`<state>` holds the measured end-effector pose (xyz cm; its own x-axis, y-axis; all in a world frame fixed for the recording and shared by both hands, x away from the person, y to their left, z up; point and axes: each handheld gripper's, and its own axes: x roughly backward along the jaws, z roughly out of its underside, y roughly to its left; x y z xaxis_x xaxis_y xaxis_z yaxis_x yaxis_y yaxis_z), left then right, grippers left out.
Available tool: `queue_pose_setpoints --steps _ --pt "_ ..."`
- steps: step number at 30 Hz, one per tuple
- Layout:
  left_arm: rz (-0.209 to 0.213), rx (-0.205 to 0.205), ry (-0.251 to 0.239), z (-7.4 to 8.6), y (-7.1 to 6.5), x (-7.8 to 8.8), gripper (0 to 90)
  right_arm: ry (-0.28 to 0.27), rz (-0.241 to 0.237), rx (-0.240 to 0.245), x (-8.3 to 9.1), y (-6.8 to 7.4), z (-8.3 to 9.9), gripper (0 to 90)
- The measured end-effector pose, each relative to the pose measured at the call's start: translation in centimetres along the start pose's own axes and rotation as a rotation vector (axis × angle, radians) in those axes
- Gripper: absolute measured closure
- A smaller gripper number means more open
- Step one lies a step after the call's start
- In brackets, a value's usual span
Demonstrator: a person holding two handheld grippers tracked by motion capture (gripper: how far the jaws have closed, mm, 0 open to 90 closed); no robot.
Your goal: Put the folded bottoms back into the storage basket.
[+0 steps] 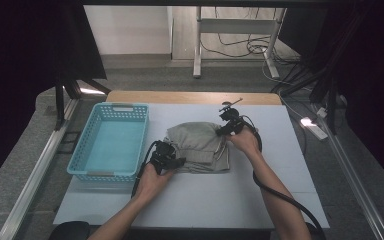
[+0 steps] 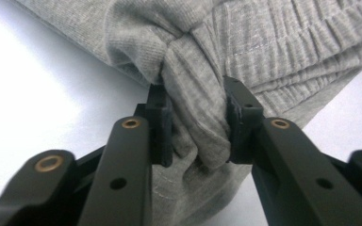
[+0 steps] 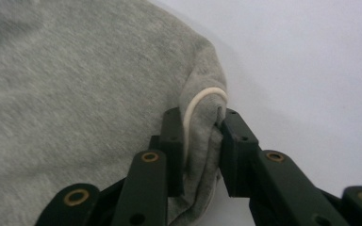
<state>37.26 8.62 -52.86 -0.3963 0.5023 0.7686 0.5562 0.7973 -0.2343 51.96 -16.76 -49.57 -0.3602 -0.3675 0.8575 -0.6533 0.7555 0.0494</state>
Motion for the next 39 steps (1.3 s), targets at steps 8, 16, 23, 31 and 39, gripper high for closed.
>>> queue_pose_setpoints --steps 8,16,23,31,39 --pt "-0.001 0.011 0.01 -0.6 -0.2 0.5 72.5 -0.022 -0.017 0.011 0.8 0.0 0.0 75.3" --pt "0.023 0.015 -0.028 -1.5 -0.8 2.1 73.2 -0.078 -0.057 0.04 2.8 0.0 -0.2 75.2" --pt "0.041 -0.005 -0.056 -2.1 -1.6 3.8 73.2 -0.113 -0.069 0.053 4.4 0.4 -0.5 75.2" --pt "0.031 -0.052 -0.088 -2.5 -2.3 5.7 73.1 -0.173 -0.103 0.063 6.6 0.6 -0.7 75.2" --pt "0.041 -0.049 -0.105 -2.3 -1.9 7.4 73.0 -0.216 -0.13 0.088 8.0 1.4 -1.1 75.2"
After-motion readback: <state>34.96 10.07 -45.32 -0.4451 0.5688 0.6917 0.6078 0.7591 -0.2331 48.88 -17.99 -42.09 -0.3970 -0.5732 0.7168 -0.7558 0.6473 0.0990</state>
